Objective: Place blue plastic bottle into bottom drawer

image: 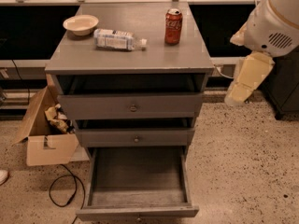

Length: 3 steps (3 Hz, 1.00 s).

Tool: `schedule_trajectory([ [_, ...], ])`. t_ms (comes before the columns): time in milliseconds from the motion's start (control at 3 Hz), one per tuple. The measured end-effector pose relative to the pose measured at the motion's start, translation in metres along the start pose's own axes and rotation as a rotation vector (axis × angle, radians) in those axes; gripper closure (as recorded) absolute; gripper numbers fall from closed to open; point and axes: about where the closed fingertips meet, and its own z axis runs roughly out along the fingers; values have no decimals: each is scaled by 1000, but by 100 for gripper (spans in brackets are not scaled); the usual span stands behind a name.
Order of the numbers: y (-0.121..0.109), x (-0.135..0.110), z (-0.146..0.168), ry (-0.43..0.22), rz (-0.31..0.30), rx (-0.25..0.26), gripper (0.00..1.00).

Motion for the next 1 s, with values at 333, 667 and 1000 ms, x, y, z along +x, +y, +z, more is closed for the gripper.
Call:
schedule_trajectory([
  [333, -21, -32, 16, -66, 33, 2, 0],
  [667, -47, -72, 37, -136, 49, -8, 0],
  [1000, -47, -72, 37, -136, 49, -8, 0],
])
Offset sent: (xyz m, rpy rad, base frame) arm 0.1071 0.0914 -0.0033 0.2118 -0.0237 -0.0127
